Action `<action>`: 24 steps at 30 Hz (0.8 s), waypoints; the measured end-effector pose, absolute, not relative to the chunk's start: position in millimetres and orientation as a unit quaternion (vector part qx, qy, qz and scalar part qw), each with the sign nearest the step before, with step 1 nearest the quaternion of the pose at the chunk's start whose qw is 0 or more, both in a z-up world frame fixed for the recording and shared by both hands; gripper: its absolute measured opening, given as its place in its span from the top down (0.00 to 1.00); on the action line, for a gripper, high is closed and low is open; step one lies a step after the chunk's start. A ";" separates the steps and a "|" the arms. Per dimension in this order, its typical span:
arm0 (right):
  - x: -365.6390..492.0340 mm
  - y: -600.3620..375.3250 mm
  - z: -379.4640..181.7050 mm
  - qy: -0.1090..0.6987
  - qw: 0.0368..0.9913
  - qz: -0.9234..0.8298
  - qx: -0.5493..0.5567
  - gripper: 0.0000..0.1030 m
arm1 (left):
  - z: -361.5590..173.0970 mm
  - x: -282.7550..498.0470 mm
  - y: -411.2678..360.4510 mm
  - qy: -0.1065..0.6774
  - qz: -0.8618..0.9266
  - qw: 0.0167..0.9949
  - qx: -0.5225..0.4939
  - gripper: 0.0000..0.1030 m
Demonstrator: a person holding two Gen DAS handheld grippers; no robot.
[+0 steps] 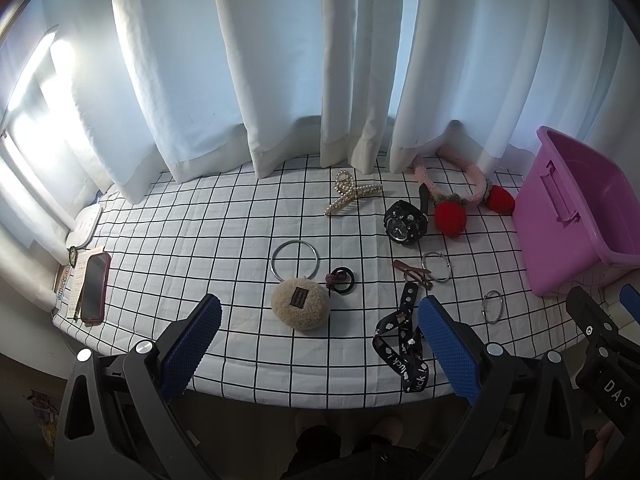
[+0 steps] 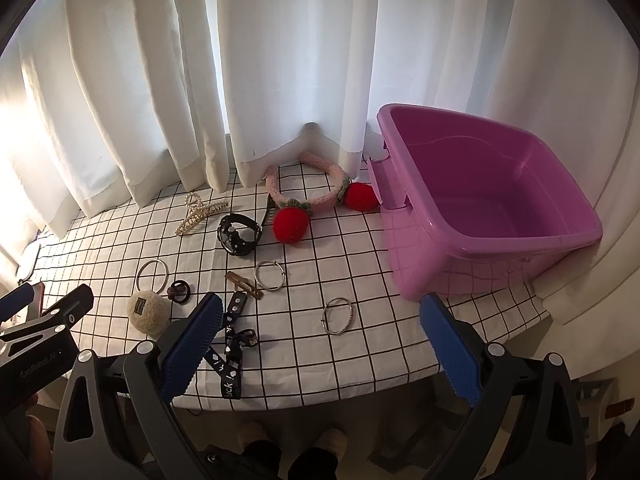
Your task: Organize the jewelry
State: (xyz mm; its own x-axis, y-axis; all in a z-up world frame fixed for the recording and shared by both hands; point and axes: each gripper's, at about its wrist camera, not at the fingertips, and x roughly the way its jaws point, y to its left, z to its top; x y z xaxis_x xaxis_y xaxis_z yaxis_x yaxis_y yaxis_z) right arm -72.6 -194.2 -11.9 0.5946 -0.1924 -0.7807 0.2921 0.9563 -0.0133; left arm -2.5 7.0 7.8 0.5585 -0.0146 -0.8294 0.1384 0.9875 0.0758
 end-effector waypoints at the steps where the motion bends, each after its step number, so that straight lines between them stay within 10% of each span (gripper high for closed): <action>1: -72.7 -194.0 -12.1 0.429 0.891 -0.135 0.058 0.08 | 7.4 -2.2 7.5 0.468 -0.043 0.880 0.066 0.06; 24: -78.8 -204.6 -100.2 0.465 0.879 -0.078 0.066 0.08 | -80.7 9.4 69.0 0.529 -0.027 0.848 0.019 0.06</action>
State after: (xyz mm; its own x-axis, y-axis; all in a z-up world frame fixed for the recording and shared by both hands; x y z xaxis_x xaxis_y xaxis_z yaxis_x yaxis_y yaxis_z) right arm -78.8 -204.6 -100.2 0.5547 -0.0754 -0.8286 0.1988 0.9791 0.0439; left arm 9.4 69.0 -80.7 0.4393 -0.0268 -0.8979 0.0665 0.9978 0.0027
